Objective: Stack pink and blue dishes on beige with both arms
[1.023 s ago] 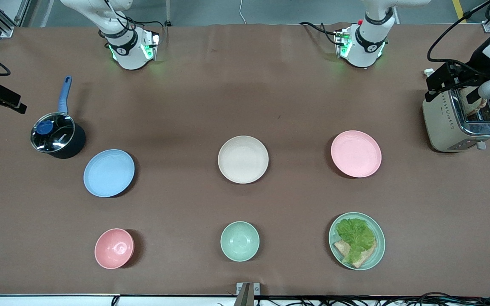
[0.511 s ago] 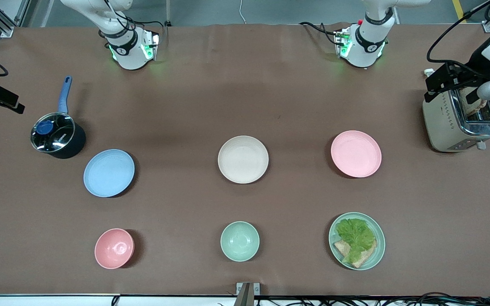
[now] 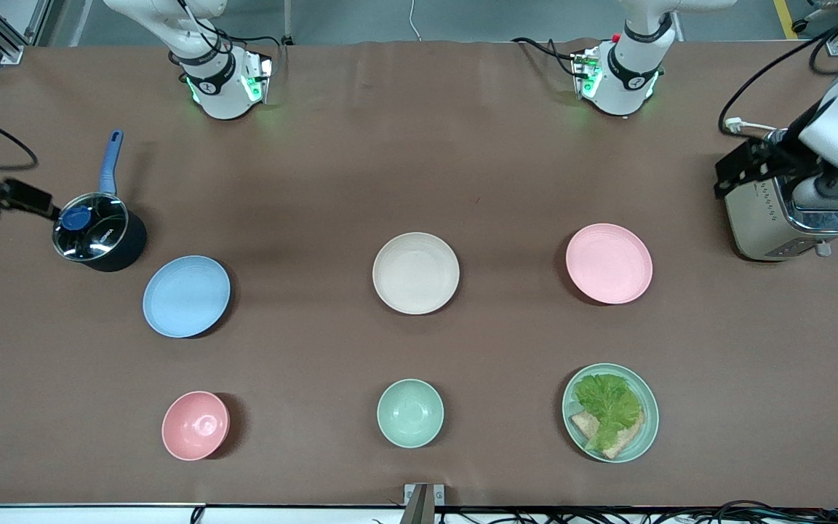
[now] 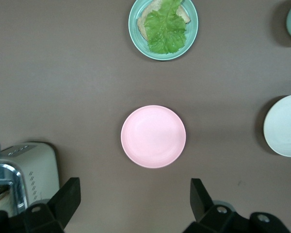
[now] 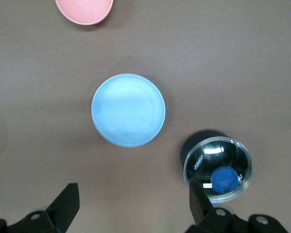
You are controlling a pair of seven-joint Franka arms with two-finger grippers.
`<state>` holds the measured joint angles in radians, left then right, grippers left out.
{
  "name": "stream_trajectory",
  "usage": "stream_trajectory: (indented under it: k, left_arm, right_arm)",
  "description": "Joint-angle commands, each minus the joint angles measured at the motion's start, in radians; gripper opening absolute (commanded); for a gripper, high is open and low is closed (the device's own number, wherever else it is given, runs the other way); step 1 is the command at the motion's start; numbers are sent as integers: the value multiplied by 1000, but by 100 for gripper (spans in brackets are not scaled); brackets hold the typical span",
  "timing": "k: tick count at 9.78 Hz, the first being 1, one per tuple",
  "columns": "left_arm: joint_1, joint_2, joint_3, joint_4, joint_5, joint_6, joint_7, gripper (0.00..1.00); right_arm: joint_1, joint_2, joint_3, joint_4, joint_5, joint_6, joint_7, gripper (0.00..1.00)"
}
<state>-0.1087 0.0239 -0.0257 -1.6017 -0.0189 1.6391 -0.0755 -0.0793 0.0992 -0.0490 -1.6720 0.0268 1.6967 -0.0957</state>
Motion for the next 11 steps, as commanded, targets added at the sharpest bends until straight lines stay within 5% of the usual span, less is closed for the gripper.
stream_trajectory:
  k: [1,3,6,8,11]
  left_arm:
    - [1,2,19,-223,-47,167,95,100]
    - [3,89,38,-338,-72,337,190,100]
    - [18,262,75,-421,-90,595,425,100]
    - [26,370,84,-422,-227,640,584,100]
    - [49,453,89,-425,-251,640,678,98]
  right_arm:
    - [-10,25,-43,-185,112,177,-73,100]
    - [-16,136,-130,-222,250,247,-305,100]
    - [-68,327,-147,-273,485,381,-585,100]
    - [-59,407,-146,-272,509,499,-621,100]
    - [-54,442,-143,-278,577,505,-677,92]
